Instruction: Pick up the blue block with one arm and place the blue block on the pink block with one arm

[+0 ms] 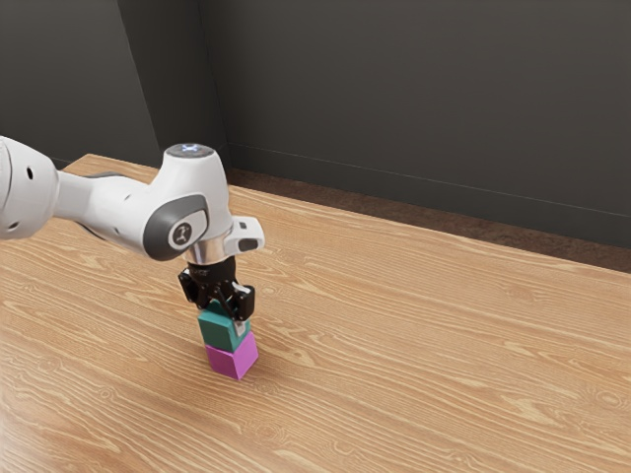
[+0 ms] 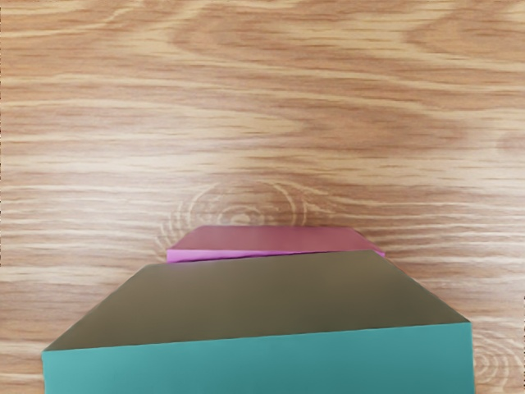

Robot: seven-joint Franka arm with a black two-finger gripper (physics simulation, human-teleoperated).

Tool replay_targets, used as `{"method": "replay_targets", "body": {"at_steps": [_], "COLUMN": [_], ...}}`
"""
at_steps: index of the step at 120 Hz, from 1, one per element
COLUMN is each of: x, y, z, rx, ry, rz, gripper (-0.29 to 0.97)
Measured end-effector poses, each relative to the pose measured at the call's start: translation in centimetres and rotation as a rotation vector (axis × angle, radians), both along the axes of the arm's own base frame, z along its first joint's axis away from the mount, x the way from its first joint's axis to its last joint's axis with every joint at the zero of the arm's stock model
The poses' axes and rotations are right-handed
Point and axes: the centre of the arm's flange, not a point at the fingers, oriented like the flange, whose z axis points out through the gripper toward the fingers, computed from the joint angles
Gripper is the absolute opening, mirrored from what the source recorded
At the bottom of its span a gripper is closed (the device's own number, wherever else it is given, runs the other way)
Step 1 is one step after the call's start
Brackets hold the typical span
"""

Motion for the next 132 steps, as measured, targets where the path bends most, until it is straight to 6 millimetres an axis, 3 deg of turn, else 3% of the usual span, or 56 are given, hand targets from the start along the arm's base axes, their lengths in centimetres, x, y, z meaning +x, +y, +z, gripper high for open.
{"method": "replay_targets", "body": {"at_steps": [40, 81, 93, 110, 132], "x": [0.1, 0.2, 0.4, 0.7, 0.4], "y": [-0.4, 0.3, 0.2, 0.2, 0.7], "z": [-0.1, 0.2, 1.4, 5.4, 6.4], "rx": [-0.005, -0.006, -0.009, -0.008, -0.004], "ry": [-0.002, -0.006, -0.028, -0.088, -0.083], "rz": [0.001, 0.006, 0.0, -0.016, -0.015], "gripper": [0.58, 0.66, 0.67, 0.67, 0.68]}}
